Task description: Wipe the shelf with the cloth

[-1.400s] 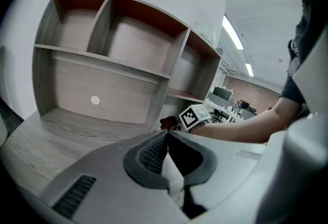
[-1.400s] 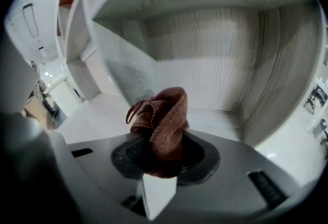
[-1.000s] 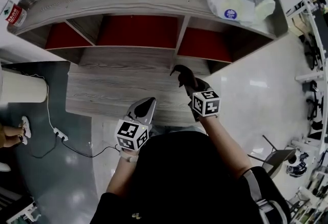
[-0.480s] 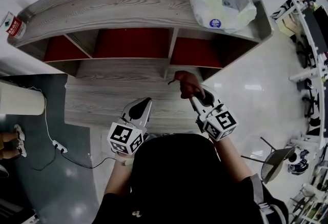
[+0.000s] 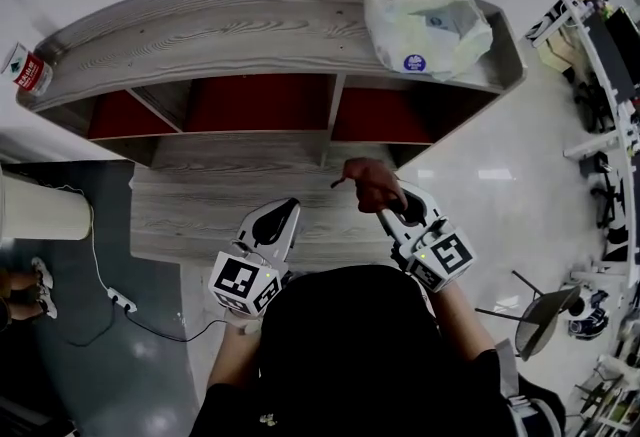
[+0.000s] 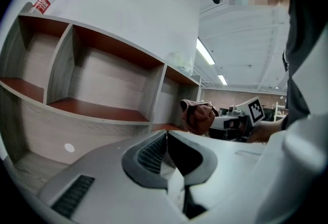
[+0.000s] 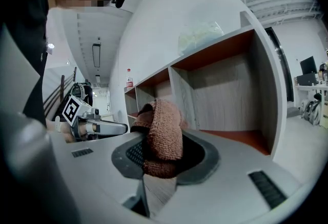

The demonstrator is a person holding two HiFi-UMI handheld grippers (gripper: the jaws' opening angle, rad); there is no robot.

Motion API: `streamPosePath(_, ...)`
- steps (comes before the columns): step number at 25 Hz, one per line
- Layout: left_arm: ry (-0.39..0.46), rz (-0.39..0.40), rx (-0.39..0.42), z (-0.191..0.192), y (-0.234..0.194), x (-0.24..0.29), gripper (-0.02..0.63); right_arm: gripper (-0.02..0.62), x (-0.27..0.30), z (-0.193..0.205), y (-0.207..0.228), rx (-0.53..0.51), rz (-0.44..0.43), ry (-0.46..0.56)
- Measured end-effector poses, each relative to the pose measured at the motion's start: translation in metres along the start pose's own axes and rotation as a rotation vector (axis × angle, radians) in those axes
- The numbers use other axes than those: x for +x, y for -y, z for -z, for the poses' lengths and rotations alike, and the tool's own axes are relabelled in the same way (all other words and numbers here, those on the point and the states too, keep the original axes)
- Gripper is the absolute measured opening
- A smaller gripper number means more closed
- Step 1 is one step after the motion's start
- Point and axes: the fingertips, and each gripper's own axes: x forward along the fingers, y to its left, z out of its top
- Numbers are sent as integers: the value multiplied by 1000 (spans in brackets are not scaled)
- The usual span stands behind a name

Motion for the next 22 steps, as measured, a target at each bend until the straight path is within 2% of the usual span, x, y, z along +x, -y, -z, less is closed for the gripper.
streamPosePath(6, -4, 8, -2, -2, -3, 2, 8, 87, 4, 1, 4, 1, 14, -11)
streamPosePath(10, -9, 17, -3, 0, -5, 5, 8, 87, 7, -5, 7, 13, 19, 31)
streamPosePath(13, -6, 24, -7, -1, -7, 8, 8, 87, 5, 2, 9, 7, 23, -12)
streamPosePath(22, -8, 45, -6, -5, -4, 22, 8, 87, 0, -2, 24, 25, 44, -2)
